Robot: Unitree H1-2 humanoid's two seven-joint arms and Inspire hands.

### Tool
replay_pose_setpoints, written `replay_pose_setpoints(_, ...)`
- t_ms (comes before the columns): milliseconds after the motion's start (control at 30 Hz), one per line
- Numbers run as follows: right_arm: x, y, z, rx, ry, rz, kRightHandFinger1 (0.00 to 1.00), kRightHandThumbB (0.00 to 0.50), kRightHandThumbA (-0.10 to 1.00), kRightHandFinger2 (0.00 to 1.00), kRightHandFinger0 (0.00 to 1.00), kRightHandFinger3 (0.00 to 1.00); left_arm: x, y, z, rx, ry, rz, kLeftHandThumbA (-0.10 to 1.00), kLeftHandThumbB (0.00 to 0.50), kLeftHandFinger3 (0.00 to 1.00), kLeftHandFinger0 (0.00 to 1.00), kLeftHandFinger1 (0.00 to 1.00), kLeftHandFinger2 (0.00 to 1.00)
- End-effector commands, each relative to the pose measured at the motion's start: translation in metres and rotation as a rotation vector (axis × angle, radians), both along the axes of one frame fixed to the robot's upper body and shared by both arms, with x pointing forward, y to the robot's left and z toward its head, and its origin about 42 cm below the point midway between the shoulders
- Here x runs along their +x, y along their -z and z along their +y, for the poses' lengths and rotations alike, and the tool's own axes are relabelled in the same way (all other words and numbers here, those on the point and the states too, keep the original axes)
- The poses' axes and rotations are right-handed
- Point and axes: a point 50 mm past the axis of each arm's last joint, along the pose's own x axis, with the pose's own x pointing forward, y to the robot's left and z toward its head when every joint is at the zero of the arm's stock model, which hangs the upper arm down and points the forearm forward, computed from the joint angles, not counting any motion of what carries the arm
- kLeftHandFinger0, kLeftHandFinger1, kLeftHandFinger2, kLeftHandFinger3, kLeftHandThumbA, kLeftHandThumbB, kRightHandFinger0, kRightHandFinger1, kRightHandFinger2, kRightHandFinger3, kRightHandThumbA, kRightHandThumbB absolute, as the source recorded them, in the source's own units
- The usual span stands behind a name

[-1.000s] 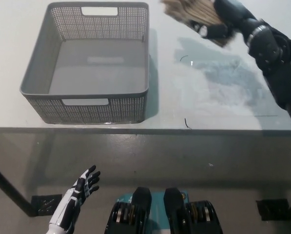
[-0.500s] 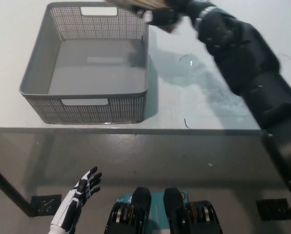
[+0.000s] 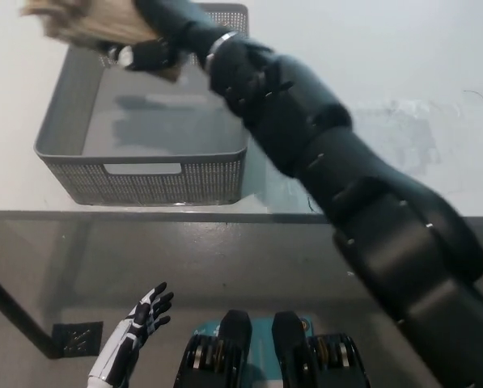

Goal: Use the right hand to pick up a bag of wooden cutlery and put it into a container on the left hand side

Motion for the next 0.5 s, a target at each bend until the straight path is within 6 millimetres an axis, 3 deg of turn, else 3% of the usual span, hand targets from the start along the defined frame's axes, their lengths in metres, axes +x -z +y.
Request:
replay_pose_setpoints(0, -0.006, -0.046, 0.019, 0.043, 0.005, -0.136, 0.4, 0.206, -0.1, 0.79, 0.0, 0.77, 0.003, -0.011, 0.001, 0.013, 0.028, -0.066, 1.0, 0.061, 1.0, 1.0, 1.0, 1.0)
replay_pose_setpoints(100, -0.004, -0.038, 0.014, 0.023, 0.021, -0.123, 0.38, 0.211, -0.1, 0.73, 0.0, 0.7, 0.003, -0.011, 0.003, 0.029, 0.023, -0.07, 1.0, 0.076, 1.0, 1.0, 1.0, 1.0)
replay_pose_setpoints(133, -0.003, -0.037, 0.013, 0.025, 0.032, -0.115, 0.36, 0.233, -0.1, 0.66, 0.0, 0.64, 0.002, -0.011, 0.003, 0.028, 0.023, -0.07, 1.0, 0.084, 1.0, 1.0, 1.0, 1.0)
replay_pose_setpoints(167, 0.0, -0.036, 0.009, 0.002, 0.068, -0.098, 0.48, 0.257, -0.05, 0.77, 0.17, 0.87, 0.002, -0.011, 0.003, 0.024, 0.021, -0.067, 1.0, 0.091, 1.0, 1.0, 1.0, 1.0)
replay_pose_setpoints(200, 0.002, -0.036, 0.006, -0.013, 0.078, -0.077, 0.71, 0.279, 0.2, 0.92, 0.46, 1.0, 0.002, -0.011, 0.003, 0.023, 0.022, -0.067, 1.0, 0.089, 1.0, 1.0, 1.0, 1.0)
replay_pose_setpoints(233, 0.003, -0.037, 0.005, -0.016, 0.084, -0.066, 0.98, 0.3, 0.34, 1.0, 0.71, 1.0, 0.002, -0.011, 0.003, 0.023, 0.021, -0.067, 1.0, 0.084, 1.0, 1.0, 1.0, 1.0)
replay_pose_setpoints(267, 0.005, -0.037, 0.001, -0.026, 0.093, -0.057, 1.0, 0.344, 0.49, 1.0, 0.95, 1.0, 0.001, -0.011, 0.002, 0.021, 0.017, -0.064, 1.0, 0.082, 1.0, 1.0, 1.0, 1.0)
replay_pose_setpoints(300, 0.007, -0.038, -0.001, -0.038, 0.1, -0.051, 1.0, 0.38, 0.63, 1.0, 1.0, 1.0, 0.001, -0.012, 0.002, 0.022, 0.018, -0.065, 1.0, 0.076, 1.0, 1.0, 1.0, 1.0)
replay_pose_setpoints(367, 0.009, -0.039, -0.006, -0.037, 0.111, -0.046, 1.0, 0.432, 0.76, 1.0, 1.0, 1.0, 0.001, -0.012, 0.002, 0.02, 0.021, -0.066, 1.0, 0.069, 1.0, 1.0, 1.0, 1.0)
replay_pose_setpoints(467, 0.012, -0.043, -0.012, -0.071, 0.136, -0.064, 1.0, 0.46, 0.85, 1.0, 1.0, 1.0, 0.003, -0.012, 0.002, 0.017, 0.022, -0.066, 1.0, 0.071, 1.0, 1.0, 1.0, 1.0)
